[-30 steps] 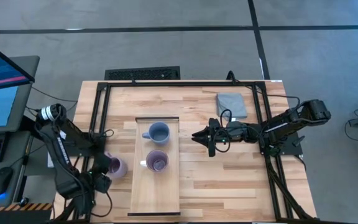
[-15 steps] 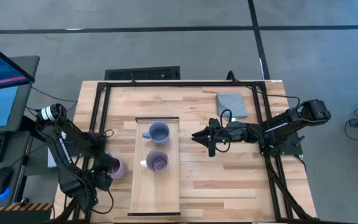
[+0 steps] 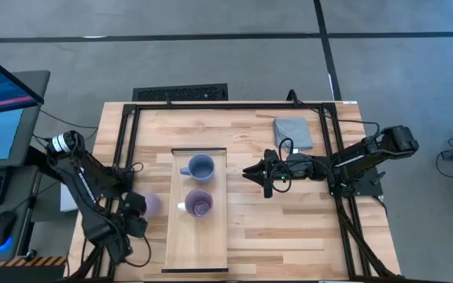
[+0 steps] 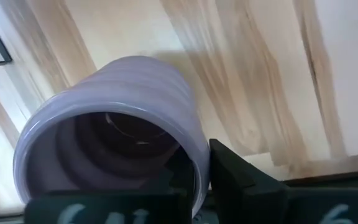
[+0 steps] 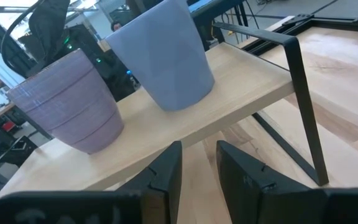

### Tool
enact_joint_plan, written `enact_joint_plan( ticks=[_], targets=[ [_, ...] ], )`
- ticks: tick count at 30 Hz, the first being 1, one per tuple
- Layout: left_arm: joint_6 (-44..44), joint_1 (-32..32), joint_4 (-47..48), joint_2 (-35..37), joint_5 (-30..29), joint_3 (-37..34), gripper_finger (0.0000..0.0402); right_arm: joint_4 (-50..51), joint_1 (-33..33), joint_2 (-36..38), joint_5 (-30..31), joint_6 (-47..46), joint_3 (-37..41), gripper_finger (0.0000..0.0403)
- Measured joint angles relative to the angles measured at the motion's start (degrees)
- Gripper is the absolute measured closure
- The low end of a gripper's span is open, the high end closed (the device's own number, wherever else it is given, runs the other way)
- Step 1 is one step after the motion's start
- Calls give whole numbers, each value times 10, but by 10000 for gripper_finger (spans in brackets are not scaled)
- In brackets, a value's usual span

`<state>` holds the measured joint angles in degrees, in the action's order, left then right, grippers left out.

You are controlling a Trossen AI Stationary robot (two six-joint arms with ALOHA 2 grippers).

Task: Stack small to large cups/mugs on shelf
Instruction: Put the purple mug on the shelf

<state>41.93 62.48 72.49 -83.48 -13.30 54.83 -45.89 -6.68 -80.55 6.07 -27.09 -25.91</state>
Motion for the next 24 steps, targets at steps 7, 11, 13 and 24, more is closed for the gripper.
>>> enact_joint_plan(
  ticks=[7,11,13,24],
  targets=[
    [-10,-34,3,0,19,35,387,0,0,0,0,0,0,280],
    [-7,-41,17,0,21,75,387,0,0,0,0,0,0,280],
    [2,-41,30,0,23,98,387,0,0,0,0,0,0,280],
    [121,-40,123,0,48,266,387,14,0,0,0,1,0,280]
  ],
)
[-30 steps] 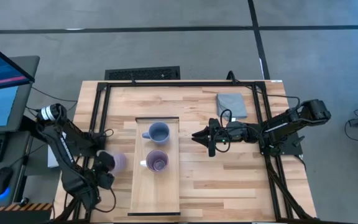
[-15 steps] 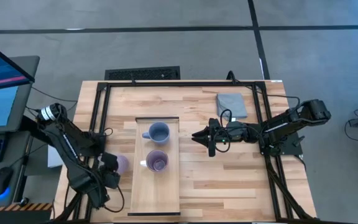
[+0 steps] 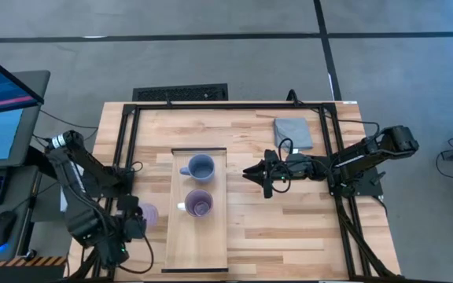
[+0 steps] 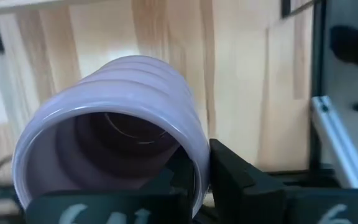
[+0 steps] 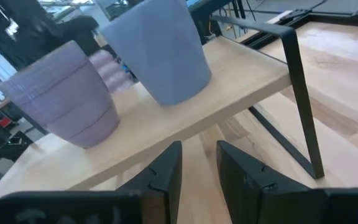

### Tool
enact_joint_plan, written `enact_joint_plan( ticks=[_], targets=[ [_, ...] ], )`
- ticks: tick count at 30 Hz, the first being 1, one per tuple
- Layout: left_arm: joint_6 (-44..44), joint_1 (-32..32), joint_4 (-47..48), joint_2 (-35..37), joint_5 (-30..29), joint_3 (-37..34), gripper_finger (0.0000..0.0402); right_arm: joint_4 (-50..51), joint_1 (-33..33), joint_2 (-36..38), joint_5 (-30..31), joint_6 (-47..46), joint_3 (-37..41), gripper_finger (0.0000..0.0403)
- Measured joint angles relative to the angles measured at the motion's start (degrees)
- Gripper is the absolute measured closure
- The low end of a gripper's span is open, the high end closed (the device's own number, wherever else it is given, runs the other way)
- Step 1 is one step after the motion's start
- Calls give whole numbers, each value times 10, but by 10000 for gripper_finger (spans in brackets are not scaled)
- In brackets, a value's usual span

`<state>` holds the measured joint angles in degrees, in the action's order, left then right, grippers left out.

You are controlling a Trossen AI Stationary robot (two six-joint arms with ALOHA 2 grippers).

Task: Stack small to large cups/mugs on shelf
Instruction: Put the purple mug on the shelf

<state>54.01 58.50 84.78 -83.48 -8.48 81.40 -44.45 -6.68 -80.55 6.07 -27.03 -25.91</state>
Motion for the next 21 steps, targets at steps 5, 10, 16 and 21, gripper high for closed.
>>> enact_joint_plan(
  ticks=[5,10,16,21],
  targets=[
    [65,0,36,0,-11,72,387,8,-1,-4,0,0,0,280],
    [77,-7,23,0,-6,115,387,9,-1,-4,0,0,0,280],
    [111,-15,12,0,24,148,387,8,-5,-4,0,0,0,280],
    [82,-22,-55,0,24,154,387,8,-5,-4,0,0,0,280]
  ],
)
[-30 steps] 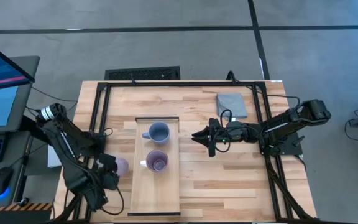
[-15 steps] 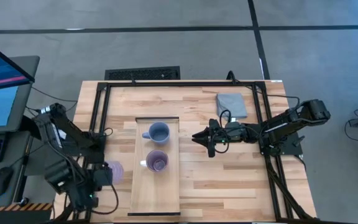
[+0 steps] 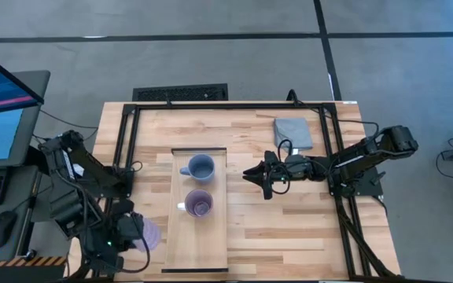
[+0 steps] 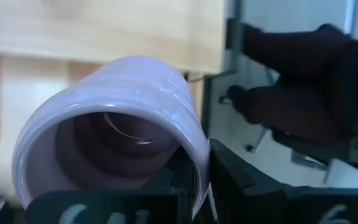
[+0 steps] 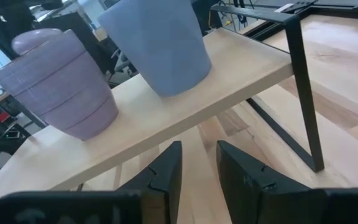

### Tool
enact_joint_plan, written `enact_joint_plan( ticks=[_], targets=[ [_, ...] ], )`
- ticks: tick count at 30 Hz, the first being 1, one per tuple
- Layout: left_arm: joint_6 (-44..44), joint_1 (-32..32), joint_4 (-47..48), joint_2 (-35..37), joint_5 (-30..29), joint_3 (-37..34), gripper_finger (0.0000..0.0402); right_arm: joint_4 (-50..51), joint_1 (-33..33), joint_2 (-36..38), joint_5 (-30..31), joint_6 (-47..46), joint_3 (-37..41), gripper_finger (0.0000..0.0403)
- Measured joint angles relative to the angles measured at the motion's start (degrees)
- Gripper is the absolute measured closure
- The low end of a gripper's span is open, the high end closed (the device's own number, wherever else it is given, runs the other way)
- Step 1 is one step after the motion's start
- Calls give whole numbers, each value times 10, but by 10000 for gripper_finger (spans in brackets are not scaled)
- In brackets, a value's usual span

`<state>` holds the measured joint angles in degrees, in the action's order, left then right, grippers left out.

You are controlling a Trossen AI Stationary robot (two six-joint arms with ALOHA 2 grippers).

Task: Stack small to large cups/mugs on shelf
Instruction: Put the purple mug on the shelf

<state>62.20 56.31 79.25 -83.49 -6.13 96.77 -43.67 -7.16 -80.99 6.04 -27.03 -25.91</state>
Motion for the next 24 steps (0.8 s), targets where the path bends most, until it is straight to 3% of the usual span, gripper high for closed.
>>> enact_joint_plan(
  ticks=[11,15,24],
  targets=[
    [-110,-42,-86,-29,-2,1,387,1,0,0,0,0,0,280],
    [-169,-63,-96,-51,22,39,387,1,1,0,0,0,0,280],
    [-204,-97,-44,-122,17,145,387,21,0,0,0,0,0,280]
  ],
)
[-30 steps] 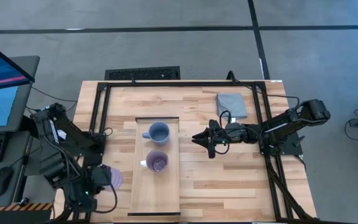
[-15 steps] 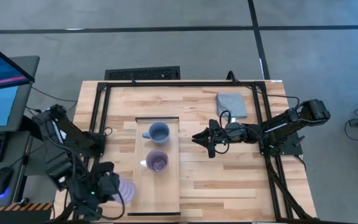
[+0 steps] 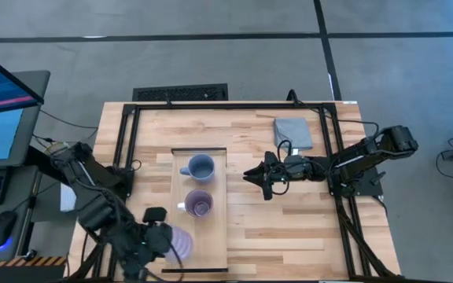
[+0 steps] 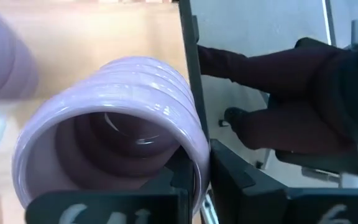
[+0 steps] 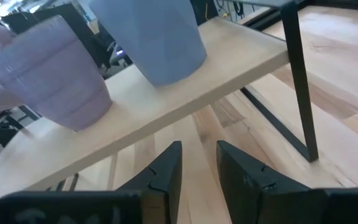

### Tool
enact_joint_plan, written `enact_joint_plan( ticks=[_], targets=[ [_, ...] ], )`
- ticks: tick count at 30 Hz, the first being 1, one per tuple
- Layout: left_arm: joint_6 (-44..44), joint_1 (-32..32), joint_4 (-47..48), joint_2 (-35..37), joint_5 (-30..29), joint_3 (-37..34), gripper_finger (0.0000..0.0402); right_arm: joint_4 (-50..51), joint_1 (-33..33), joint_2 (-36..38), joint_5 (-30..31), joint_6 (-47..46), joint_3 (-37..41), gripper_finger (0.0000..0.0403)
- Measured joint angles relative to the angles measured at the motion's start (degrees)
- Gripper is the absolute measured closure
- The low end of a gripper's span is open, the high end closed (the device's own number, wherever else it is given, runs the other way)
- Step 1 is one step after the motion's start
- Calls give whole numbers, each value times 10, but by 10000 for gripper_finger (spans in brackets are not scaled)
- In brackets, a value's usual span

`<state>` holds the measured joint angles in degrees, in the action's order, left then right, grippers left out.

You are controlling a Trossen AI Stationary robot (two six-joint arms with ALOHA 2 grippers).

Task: Stack small to large cups/mugs on shelf
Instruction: Put the purple mug on the shelf

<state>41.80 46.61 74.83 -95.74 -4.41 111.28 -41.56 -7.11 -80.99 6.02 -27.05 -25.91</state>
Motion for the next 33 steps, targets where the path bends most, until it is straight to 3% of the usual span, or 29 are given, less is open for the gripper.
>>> enact_joint_plan(
  ticks=[6,13,30,33],
  targets=[
    [-9,-22,52,-52,5,64,387,12,0,0,0,0,0,280],
    [-9,-44,51,-86,3,101,387,12,0,0,0,0,0,280],
    [-4,-62,22,-115,22,104,387,39,0,0,-2,-9,0,280],
    [-11,-66,22,-131,47,103,387,39,-1,0,-2,-10,0,280]
  ],
)
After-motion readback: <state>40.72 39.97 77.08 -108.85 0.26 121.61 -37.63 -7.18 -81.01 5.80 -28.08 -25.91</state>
